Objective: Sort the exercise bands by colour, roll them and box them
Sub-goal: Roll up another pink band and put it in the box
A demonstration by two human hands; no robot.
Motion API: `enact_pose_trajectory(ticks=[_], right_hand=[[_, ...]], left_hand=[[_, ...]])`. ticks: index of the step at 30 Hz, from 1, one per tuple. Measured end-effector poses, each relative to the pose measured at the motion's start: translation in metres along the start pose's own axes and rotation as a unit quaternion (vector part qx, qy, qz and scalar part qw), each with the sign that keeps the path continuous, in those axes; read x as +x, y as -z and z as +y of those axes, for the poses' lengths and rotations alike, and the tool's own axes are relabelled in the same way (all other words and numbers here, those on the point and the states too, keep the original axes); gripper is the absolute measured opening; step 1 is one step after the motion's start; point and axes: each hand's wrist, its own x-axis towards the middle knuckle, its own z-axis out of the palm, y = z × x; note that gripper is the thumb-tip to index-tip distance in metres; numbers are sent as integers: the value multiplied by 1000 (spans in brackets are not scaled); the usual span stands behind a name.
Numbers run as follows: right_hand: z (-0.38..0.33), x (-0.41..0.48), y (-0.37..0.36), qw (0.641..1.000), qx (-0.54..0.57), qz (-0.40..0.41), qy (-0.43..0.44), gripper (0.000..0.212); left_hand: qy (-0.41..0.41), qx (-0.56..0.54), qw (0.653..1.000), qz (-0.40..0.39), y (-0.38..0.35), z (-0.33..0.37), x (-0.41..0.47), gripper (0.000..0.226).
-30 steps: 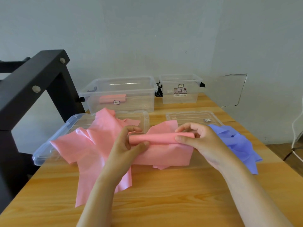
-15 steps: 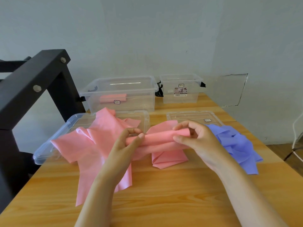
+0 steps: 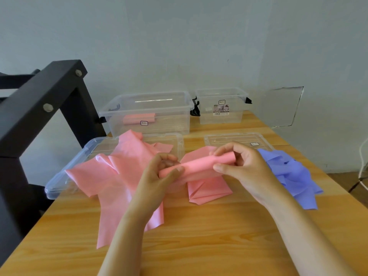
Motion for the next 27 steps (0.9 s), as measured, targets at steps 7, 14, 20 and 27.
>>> enact_pose_trajectory(ticks=[7,14,20,27], right_hand=[[2,0,1,999,-7,-10,-47,15],[-3,1,0,999,40,29,3,25],[-1,2,2,993,94,6,-65,29],[1,3,3,993,104,17,-44,18]], left_hand=[[-44,-125,991,32,1,13,-4,35],[7,15,1000,22,2,2,-2,50],[-12,-39,999,7,3,5,-2,42],[-32,-14,999,18,0,3,-2,43]])
